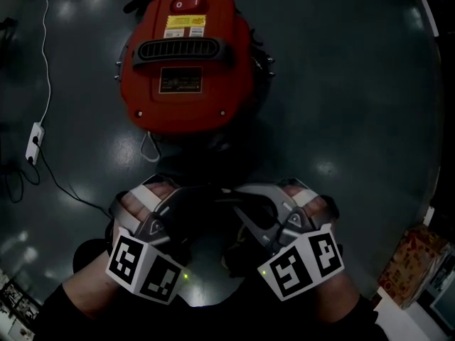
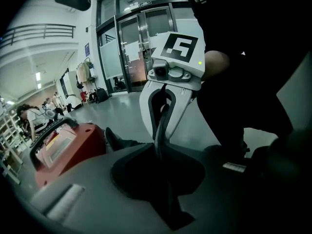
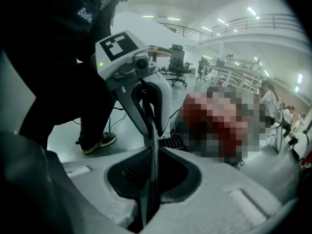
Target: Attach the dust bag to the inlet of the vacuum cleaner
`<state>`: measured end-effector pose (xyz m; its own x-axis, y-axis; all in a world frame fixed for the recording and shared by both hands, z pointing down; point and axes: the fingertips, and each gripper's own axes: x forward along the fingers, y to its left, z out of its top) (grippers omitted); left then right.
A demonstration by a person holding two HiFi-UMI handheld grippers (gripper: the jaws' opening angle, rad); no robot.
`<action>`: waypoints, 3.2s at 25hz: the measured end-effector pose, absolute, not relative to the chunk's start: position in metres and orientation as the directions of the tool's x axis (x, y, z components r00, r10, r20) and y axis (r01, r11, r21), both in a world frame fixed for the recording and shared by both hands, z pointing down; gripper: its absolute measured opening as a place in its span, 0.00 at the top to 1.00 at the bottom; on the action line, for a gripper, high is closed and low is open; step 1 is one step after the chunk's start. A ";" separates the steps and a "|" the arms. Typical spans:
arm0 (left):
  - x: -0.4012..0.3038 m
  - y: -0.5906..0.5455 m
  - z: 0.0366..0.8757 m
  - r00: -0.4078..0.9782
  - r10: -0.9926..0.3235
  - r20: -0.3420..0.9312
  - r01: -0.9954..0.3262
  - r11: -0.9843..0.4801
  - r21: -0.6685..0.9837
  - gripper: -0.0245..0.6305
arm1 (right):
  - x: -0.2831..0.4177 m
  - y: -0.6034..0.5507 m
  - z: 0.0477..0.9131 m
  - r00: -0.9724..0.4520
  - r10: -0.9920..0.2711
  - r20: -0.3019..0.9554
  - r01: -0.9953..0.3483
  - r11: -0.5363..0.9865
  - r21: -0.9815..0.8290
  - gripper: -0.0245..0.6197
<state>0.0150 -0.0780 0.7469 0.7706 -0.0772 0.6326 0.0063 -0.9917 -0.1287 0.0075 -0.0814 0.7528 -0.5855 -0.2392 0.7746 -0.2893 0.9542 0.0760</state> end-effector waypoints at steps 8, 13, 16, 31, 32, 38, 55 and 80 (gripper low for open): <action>0.018 -0.083 0.750 0.782 -0.091 0.616 0.020 -0.985 -0.170 0.91 | 0.011 -0.087 0.755 -0.605 -0.230 0.763 -0.258 0.962 0.085 0.92; 0.021 -0.086 0.753 0.781 -0.109 0.615 0.028 -0.978 -0.209 0.90 | 0.014 -0.089 0.758 -0.618 -0.229 0.752 -0.248 0.965 0.089 0.91; 0.023 -0.087 0.753 0.782 -0.113 0.612 0.032 -0.975 -0.222 0.90 | 0.015 -0.090 0.758 -0.624 -0.226 0.748 -0.248 0.965 0.085 0.91; 0.016 -0.094 0.751 0.802 -0.049 0.595 0.067 -0.983 -0.172 0.89 | 0.013 -0.096 0.758 -0.643 -0.217 0.734 -0.247 0.967 0.070 0.90; 0.018 -0.094 0.752 0.800 -0.042 0.598 0.078 -0.982 -0.172 0.89 | 0.015 -0.096 0.758 -0.640 -0.219 0.736 -0.254 0.965 0.067 0.90; 0.025 -0.097 0.753 0.805 -0.017 0.594 0.095 -0.983 -0.157 0.88 | 0.022 -0.097 0.759 -0.630 -0.222 0.744 -0.276 0.960 0.053 0.89; 0.019 -0.105 0.749 0.816 -0.003 0.578 0.093 -0.986 -0.137 0.87 | 0.018 -0.107 0.761 -0.626 -0.224 0.747 -0.254 0.964 0.076 0.86; 0.027 -0.124 0.751 0.817 -0.040 0.575 0.016 -0.996 -0.092 0.74 | 0.028 -0.131 0.758 -0.653 -0.256 0.713 -0.291 0.954 0.077 0.71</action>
